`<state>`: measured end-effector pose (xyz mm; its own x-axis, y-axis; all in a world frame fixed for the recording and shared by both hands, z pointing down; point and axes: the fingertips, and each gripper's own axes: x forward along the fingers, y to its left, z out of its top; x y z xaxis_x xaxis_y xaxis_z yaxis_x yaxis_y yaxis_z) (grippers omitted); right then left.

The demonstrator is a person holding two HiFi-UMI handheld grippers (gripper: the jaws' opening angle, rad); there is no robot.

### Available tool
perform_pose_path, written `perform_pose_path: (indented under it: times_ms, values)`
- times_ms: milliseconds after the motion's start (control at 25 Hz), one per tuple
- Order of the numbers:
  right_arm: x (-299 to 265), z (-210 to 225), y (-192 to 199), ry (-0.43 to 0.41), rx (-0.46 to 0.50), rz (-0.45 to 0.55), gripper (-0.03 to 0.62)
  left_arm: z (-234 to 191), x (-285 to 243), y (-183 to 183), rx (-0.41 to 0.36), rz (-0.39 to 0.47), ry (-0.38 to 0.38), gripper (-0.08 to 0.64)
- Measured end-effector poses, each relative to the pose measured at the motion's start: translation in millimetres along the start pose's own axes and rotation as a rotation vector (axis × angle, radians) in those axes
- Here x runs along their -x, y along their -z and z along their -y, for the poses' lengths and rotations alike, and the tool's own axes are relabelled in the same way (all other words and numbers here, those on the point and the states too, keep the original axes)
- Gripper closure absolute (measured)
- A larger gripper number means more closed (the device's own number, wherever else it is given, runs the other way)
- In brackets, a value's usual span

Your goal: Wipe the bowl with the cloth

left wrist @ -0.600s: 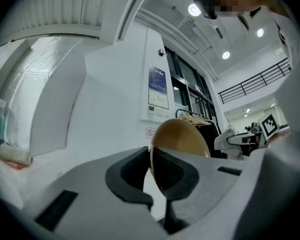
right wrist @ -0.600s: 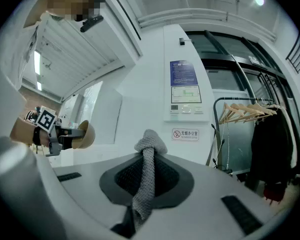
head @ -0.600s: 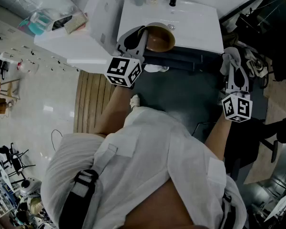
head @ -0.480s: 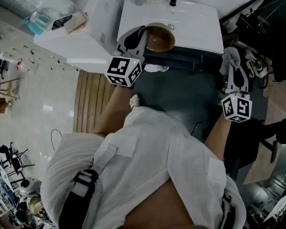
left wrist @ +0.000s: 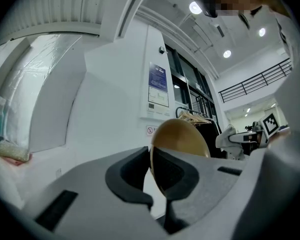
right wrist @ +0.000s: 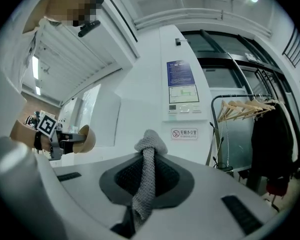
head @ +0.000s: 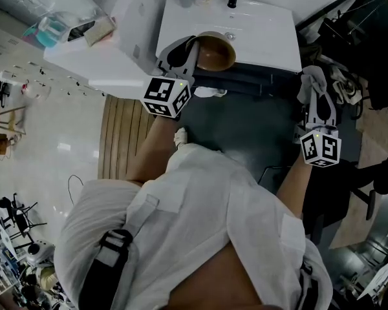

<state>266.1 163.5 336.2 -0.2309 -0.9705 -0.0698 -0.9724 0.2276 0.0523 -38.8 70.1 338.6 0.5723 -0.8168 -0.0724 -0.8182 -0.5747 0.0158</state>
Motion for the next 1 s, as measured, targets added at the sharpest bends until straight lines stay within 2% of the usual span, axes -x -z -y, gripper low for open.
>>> perform_pose_path:
  times_ms: [280,520,760,1000]
  values:
    - [2.0,0.8,9.8,-0.022,-0.026,-0.01,0.552,3.6,-0.4,5.4,-0.017,-0.028,-0.003,0.541]
    - [-16.4,-3.2,18.7,-0.045,-0.02,-0.03,0.551,-11.2,-14.4,16.8,-0.028,-0.075,-0.019,0.541]
    - [-65.1,0.2,28.6,-0.085,0.001,-0.051,0.551,-33.7,-65.8,35.8,-0.02,-0.119,-0.005,0.541]
    - [-142.7,11.7,36.8,-0.111,0.012,-0.062,0.551,-65.0,-141.1,48.0,-0.03,-0.148,0.038,0.541]
